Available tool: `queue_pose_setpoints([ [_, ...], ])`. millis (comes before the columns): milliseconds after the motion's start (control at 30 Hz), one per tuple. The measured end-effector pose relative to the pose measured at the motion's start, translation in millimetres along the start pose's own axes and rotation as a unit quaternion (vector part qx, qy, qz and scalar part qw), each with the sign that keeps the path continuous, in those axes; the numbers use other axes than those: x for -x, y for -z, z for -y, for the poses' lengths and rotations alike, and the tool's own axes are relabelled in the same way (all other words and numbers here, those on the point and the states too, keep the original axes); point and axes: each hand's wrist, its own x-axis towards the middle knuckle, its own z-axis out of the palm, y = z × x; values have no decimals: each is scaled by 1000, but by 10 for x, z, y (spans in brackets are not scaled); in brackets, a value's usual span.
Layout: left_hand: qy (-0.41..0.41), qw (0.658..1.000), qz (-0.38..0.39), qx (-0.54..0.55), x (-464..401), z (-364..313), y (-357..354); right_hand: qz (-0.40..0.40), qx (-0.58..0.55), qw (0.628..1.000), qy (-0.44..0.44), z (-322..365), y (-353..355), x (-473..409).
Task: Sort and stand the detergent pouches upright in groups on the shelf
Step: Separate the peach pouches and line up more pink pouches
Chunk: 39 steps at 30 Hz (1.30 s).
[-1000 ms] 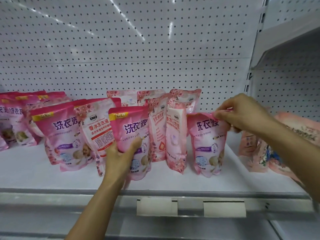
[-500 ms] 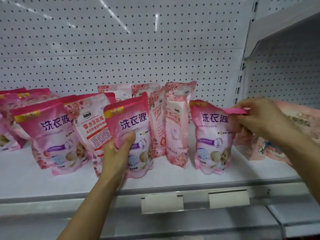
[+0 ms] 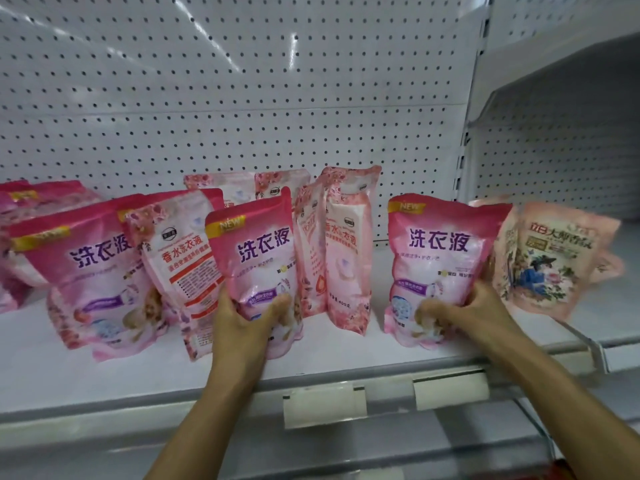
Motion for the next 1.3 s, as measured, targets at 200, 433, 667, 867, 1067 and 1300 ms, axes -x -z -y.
queue_pose_setpoints([
  [200,26,996,-60,64,-1,-67,-58,-61,-50,995,55,-46,-134,-70],
  [433,8,993,-89,77,354,-335,33,-32,-174,983,48,57,-77,108],
  [667,22,991,-70,110,941,-408,243,24,-249,966,57,210,-245,657],
  [867,23,992,-78,97,1201,-449,680,81,-247,964,66,336,-679,985],
  [1067,19,992,-87,86,1257,-472,1499,113,-256,958,68,558,-1431,1254],
  [1300,30,992,-105,60,1268,-553,3294,173,-340,924,-8,880,-2959,1765],
])
